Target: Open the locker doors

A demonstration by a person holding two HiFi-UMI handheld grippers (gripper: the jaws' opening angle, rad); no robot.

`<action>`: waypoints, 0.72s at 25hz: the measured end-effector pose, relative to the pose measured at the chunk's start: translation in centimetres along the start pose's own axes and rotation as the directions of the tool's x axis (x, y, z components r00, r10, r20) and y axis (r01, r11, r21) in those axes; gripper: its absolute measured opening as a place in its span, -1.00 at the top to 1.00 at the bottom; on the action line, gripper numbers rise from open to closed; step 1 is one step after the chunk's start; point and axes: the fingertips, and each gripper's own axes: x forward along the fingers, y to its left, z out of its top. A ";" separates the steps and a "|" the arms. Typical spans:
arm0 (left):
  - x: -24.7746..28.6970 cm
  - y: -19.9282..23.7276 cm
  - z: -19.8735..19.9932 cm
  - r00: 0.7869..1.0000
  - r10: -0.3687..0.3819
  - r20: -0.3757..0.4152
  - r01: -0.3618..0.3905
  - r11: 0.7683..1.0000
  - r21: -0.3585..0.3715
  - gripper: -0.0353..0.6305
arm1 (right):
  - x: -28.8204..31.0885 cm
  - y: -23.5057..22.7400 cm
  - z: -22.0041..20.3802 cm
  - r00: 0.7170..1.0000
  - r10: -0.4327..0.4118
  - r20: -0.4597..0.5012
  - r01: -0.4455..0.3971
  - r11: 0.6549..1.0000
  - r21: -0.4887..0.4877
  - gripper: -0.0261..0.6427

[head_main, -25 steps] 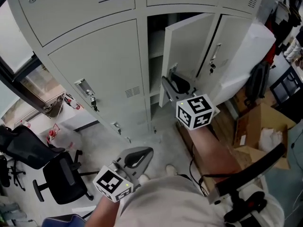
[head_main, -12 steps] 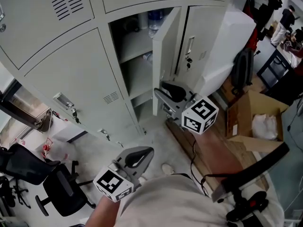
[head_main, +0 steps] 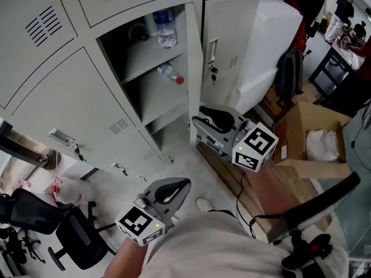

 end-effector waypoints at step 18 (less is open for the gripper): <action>7.1 -0.5 0.8 0.998 -0.054 -0.034 0.054 0.998 0.019 0.86 | -9.1 -6.7 0.0 0.995 -0.103 -0.008 0.103 0.995 -0.018 0.73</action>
